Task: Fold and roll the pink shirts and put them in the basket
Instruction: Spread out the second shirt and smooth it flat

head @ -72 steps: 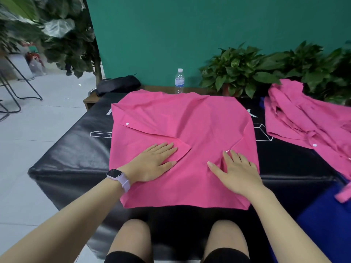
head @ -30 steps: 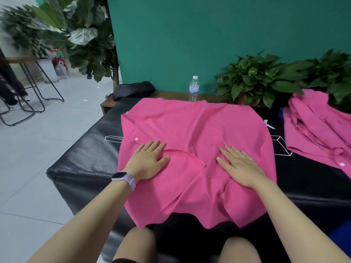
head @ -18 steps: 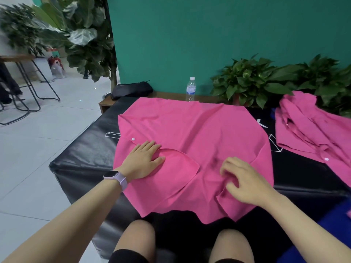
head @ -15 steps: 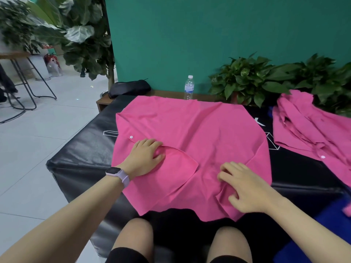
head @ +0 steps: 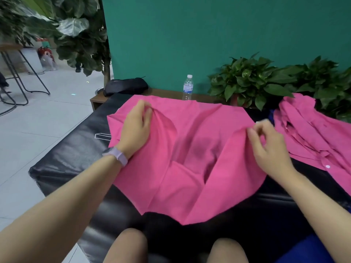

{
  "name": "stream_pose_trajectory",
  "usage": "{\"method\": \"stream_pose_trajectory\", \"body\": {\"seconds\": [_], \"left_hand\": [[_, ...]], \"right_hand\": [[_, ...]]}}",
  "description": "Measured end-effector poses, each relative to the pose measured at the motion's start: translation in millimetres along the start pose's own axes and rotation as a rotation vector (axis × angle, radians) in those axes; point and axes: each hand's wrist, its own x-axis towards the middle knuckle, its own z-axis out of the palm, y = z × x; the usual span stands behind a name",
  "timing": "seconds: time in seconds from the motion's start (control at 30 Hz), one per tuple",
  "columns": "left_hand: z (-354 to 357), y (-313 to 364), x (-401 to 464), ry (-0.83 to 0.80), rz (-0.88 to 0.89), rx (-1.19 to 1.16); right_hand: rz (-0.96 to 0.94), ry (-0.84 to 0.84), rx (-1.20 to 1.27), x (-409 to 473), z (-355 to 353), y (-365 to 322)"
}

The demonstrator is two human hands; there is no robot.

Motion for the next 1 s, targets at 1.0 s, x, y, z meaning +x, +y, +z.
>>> {"method": "stream_pose_trajectory", "body": {"seconds": [1.0], "left_hand": [[37.5, -57.1, -28.1, -0.430, -0.201, 0.617]], "right_hand": [[0.302, -0.451, -0.502, 4.8, 110.6, 73.8]]}}
